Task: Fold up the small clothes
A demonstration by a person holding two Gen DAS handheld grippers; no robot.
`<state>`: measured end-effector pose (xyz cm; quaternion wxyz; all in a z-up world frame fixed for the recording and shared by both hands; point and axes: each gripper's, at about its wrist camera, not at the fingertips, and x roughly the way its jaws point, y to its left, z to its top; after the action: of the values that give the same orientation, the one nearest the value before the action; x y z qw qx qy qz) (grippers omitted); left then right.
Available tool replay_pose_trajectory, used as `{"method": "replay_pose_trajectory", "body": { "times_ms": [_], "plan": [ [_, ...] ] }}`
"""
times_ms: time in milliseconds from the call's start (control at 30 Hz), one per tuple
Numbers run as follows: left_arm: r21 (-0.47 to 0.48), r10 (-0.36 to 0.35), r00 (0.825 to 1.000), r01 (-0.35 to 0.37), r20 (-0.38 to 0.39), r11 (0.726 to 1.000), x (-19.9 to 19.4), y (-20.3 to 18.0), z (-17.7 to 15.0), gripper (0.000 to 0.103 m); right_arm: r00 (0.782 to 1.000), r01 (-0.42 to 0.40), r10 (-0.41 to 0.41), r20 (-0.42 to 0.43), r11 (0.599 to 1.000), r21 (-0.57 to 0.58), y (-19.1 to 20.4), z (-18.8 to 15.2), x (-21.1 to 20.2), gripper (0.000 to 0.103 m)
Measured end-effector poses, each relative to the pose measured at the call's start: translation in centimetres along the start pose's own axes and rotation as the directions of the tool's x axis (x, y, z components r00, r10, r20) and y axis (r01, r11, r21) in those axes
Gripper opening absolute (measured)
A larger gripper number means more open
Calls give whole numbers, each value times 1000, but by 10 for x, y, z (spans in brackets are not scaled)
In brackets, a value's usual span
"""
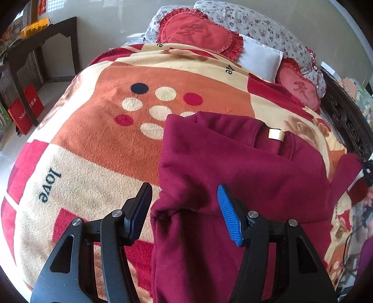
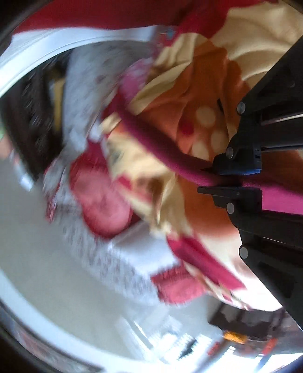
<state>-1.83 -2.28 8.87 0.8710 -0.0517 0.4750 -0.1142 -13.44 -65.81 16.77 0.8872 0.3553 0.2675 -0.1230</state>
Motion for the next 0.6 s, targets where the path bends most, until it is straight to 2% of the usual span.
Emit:
{"method": "replay_pose_trajectory", "body": {
  "times_ms": [133,233,333,367,400,467,500,567,600],
  "plan": [
    [-4,-17,1000,17,17,1000,-7,0,0,58,988,-153,151,-30,978,-144,72,-5,-37,7],
    [-8,-30,998,30,47,1000,-18,1,1,58,961,-273,251,-112,924,-268,144,-30,-54,7],
    [-20,-46,997,47,54,999,-22,3,2,58,937,-337,265,-228,860,-384,206,-78,-53,7],
    [-25,-49,997,51,56,998,-23,4,2,58,921,-375,276,-276,822,-430,232,-103,-47,7],
    [-29,-51,997,53,55,998,-22,4,2,58,915,-386,267,-303,798,-463,249,-123,-41,7],
    [-33,-58,997,59,44,998,-19,5,1,58,917,-372,209,-341,756,-538,277,-170,-21,7],
    [-35,-64,997,65,37,997,-16,5,1,58,912,-374,188,-363,745,-552,288,-198,-4,7],
    [-38,-72,997,73,20,997,-9,4,1,58,897,-385,168,-408,750,-538,295,-241,26,7],
    [-39,-77,997,78,8,996,-6,3,0,58,868,-402,145,-476,768,-499,292,-269,50,10]
  ]
}}
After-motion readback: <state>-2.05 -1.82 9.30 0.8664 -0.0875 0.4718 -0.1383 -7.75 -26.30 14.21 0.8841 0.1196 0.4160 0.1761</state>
